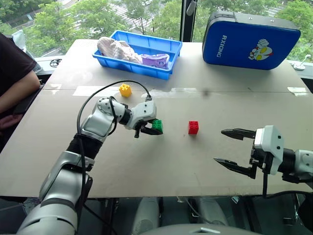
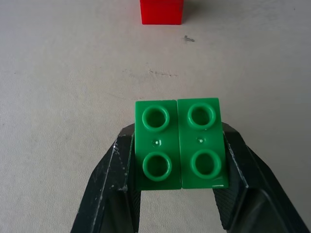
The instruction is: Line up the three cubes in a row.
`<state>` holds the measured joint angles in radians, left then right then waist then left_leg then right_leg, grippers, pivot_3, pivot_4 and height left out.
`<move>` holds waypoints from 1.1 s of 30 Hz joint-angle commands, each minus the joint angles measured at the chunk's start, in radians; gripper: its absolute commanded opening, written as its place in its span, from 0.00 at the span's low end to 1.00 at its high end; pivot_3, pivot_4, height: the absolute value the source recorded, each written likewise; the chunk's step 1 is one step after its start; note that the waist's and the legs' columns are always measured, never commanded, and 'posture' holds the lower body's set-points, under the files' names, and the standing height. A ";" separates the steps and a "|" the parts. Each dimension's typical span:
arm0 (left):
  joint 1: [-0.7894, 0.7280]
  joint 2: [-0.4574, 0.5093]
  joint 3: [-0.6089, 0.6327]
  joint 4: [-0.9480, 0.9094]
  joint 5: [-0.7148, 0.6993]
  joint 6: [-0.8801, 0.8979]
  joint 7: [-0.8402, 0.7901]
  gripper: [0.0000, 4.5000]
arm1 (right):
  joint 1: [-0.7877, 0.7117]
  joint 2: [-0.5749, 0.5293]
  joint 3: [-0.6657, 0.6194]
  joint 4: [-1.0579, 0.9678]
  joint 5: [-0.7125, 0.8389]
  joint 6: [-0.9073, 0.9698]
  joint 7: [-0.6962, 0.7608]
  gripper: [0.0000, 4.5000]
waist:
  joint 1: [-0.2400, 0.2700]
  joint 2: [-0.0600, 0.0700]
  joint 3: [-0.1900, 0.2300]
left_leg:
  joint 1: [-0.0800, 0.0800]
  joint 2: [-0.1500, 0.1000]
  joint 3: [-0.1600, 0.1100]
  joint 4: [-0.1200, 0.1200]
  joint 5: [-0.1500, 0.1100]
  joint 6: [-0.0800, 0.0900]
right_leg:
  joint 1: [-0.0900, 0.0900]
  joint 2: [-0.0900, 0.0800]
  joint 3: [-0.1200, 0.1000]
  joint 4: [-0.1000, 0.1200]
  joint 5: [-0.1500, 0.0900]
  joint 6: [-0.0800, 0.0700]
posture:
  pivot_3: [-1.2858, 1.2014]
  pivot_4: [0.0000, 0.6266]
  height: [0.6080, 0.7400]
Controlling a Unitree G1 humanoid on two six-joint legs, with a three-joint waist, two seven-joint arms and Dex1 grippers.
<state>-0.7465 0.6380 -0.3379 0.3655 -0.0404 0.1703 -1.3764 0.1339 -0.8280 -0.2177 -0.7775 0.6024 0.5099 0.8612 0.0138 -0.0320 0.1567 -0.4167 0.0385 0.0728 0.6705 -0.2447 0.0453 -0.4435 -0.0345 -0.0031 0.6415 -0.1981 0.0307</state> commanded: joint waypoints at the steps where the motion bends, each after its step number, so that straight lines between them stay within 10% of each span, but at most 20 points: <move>1: -0.036 -0.010 -0.003 -0.001 0.021 -0.002 0.010 0.29 | 0.009 0.003 -0.033 -0.045 0.021 -0.008 -0.017 0.92 | 0.000 0.000 0.000 | 0.000 0.000 0.000 0.000 0.000 0.000 | 0.000 0.000 0.000 0.000 0.000 0.000 | 0.52 0.24 1.00; 8: -0.058 -0.035 -0.018 0.055 0.050 -0.038 0.005 0.29 | 0.030 -0.001 -0.043 -0.071 0.037 0.002 -0.039 0.92 | -0.001 0.000 0.000 | 0.000 0.000 0.000 0.000 0.000 0.000 | 0.000 0.000 0.000 0.000 0.000 0.000 | 0.52 0.24 1.00; 15: -0.048 -0.025 0.022 0.042 0.028 -0.015 0.008 0.88 | 0.046 -0.002 -0.050 -0.092 0.050 0.011 -0.058 0.92 | 0.000 0.000 0.000 | 0.000 0.000 0.000 0.000 0.000 0.000 | 0.000 0.000 0.000 0.000 0.001 0.002 | 0.52 0.24 1.00; 24: -0.013 0.089 0.277 -0.038 -0.164 0.258 0.063 0.88 | 0.029 0.010 -0.024 -0.077 0.042 -0.001 -0.075 0.92 | -0.002 0.000 0.000 | 0.001 0.001 -0.001 0.000 0.000 0.000 | 0.000 0.000 0.000 0.001 0.001 0.002 | 0.52 0.24 1.00; 33: -0.195 -0.036 0.401 0.252 0.014 0.400 0.811 0.88 | -0.031 0.019 0.018 -0.038 0.011 -0.014 -0.081 0.92 | 0.005 -0.001 0.000 | 0.002 -0.001 -0.003 0.003 0.000 0.000 | 0.006 -0.001 -0.004 0.000 0.002 0.004 | 0.52 0.24 1.00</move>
<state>-0.9127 0.6128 0.0688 0.6049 -0.0507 0.5632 -0.6219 0.1127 -0.8113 -0.1935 -0.8043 0.6128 0.5168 0.7809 0.0191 -0.0333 0.1565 -0.4150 0.0376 0.0702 0.6731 -0.2447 0.0453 -0.4376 -0.0352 -0.0071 0.6412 -0.1960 0.0346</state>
